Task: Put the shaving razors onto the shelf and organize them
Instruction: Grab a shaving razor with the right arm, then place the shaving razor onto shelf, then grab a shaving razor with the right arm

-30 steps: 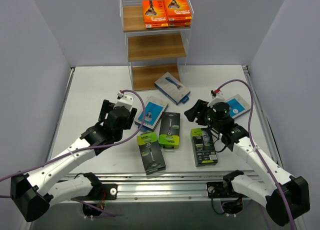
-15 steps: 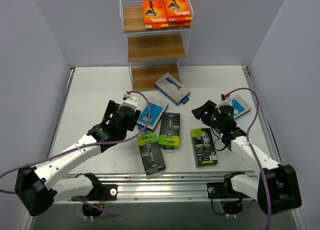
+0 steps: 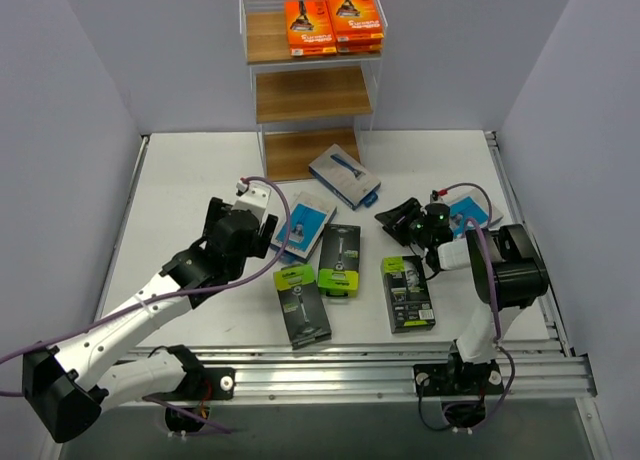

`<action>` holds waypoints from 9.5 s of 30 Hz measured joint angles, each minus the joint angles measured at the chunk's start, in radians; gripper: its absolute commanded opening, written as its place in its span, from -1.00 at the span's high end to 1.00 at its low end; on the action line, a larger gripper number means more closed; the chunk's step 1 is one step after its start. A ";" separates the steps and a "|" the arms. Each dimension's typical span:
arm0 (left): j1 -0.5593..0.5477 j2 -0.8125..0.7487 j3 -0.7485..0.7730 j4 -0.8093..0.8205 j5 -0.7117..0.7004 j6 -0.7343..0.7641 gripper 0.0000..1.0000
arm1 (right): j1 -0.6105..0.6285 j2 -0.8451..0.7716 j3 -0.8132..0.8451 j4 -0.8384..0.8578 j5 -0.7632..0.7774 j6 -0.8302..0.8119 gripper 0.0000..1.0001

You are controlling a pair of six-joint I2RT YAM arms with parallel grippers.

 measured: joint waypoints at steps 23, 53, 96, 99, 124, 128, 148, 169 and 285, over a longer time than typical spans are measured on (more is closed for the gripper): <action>0.034 0.009 0.000 -0.003 0.082 -0.030 -0.88 | 0.000 0.299 0.304 0.115 0.047 0.076 0.06; 0.044 0.026 0.013 -0.006 0.124 -0.037 -0.88 | 0.045 0.392 0.352 0.282 0.047 0.212 0.61; 0.044 0.001 0.013 -0.009 0.145 -0.063 -0.89 | 0.219 0.281 0.380 0.216 0.304 0.332 1.00; 0.044 -0.003 0.013 -0.010 0.144 -0.063 -0.89 | 0.221 0.250 0.380 0.200 0.353 0.336 1.00; 0.044 -0.004 0.013 -0.014 0.144 -0.066 -0.89 | 0.372 0.243 0.451 0.203 0.863 0.363 1.00; 0.044 -0.004 0.013 -0.015 0.144 -0.071 -0.89 | 0.391 0.279 0.476 0.192 0.908 0.388 1.00; 0.043 -0.004 0.013 -0.016 0.153 -0.081 -0.89 | 0.380 0.403 0.573 0.098 0.990 0.539 1.00; 0.041 -0.005 0.013 -0.017 0.179 -0.088 -0.89 | 0.389 0.441 0.681 -0.123 1.063 0.703 1.00; 0.030 -0.008 0.011 -0.018 -0.005 -0.020 -0.88 | -0.042 -0.491 0.297 -0.868 0.236 -0.341 -0.88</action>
